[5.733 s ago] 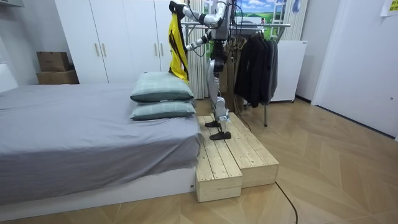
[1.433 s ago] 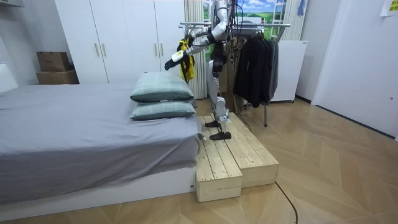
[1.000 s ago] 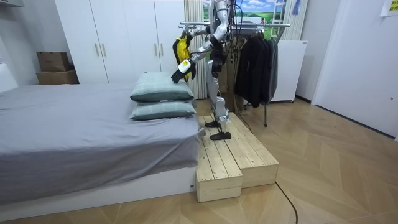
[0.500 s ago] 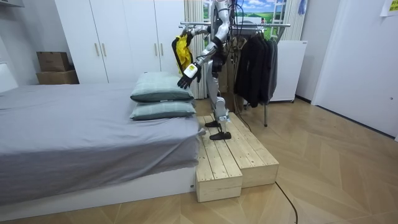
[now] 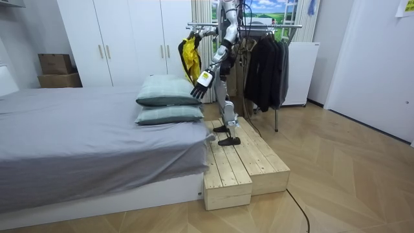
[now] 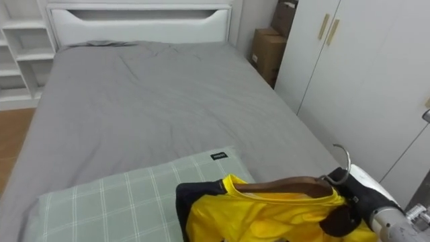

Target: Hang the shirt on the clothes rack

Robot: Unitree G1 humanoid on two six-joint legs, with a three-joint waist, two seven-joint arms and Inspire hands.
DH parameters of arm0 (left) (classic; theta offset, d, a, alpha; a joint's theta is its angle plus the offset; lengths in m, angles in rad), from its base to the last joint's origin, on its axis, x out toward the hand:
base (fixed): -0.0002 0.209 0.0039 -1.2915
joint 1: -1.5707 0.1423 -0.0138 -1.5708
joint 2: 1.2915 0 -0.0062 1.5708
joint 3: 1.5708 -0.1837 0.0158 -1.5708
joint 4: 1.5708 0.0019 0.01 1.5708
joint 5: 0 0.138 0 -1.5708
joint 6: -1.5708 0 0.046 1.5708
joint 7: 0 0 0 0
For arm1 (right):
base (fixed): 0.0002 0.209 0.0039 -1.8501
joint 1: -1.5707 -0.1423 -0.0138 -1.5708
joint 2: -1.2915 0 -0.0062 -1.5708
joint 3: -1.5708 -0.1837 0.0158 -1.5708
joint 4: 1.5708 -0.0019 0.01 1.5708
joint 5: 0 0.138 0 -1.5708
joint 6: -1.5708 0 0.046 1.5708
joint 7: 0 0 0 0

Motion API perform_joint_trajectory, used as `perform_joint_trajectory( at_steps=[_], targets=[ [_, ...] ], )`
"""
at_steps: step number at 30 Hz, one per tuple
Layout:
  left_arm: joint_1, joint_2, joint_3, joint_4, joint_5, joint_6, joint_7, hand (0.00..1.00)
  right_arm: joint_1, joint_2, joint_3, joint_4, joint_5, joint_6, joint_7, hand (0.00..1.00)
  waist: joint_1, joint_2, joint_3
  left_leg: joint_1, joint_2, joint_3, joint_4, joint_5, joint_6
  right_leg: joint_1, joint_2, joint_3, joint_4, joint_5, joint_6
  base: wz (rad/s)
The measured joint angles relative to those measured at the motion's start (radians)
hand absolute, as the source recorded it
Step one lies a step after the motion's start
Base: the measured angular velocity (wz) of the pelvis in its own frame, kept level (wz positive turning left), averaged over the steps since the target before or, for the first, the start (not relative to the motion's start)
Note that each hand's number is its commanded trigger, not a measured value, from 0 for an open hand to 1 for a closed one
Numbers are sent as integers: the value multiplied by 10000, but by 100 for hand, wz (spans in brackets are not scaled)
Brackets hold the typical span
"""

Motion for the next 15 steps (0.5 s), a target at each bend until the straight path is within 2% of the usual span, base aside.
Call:
perform_joint_trajectory(
  at_steps=[7,12,14,15],
  targets=[
    [183,-5,1,448,28,85,234,0,217,4,0,-117,1,-10,-5,100,2,-10,5,6,-6,11,12,-25,11,15,-9,4,2,-4,7,0],
    [251,-8,-6,447,230,209,210,0,323,52,0,-37,93,-31,-11,100,62,-126,75,15,-5,94,30,-25,12,1,-6,47,22,-4,7,-2],
    [246,6,4,432,433,212,166,0,400,235,-3,-38,88,-33,-12,100,159,-230,123,-2,10,204,31,-31,2,-84,36,221,4,-1,7,-18],
    [245,6,2,427,517,219,160,0,462,296,-3,-39,89,-34,-13,100,165,-269,116,-10,14,257,33,-36,-2,-116,42,238,3,0,6,-15]
  ],
)
